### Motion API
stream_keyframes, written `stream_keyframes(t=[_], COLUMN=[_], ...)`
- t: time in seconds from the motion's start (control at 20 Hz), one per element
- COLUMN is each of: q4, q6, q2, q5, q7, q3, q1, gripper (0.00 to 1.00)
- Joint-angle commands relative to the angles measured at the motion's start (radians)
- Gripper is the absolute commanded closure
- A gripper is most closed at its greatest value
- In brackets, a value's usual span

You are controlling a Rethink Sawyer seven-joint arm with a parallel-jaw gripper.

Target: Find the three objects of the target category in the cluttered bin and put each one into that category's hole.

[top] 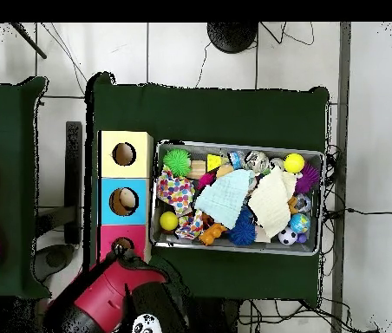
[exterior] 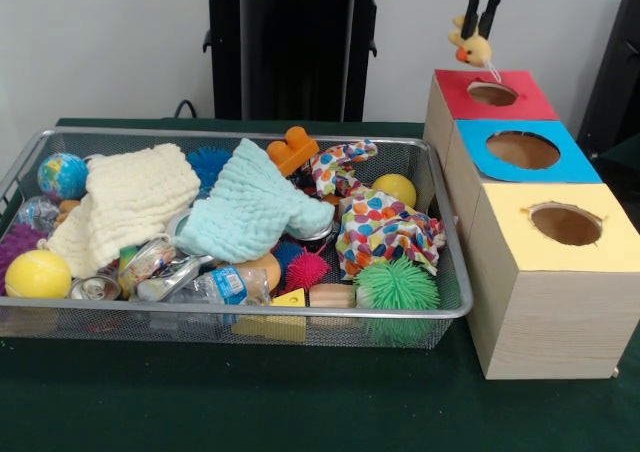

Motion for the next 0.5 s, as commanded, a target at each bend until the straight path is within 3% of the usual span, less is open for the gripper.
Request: stream_keyframes(t=[0.05,0.4,0.5], q4=[0.061,0.041,0.048], q6=[-0.144,-0.117,-0.052], q2=[-0.04,-0.045,-0.098], q5=[0.004,0.036,0.08], q7=[0.019,0.032,0.035], q3=[0.005,-0.008,-0.018], q1=[-0.007,0.009,0.023], gripper=[1.0,1.0,1.0])
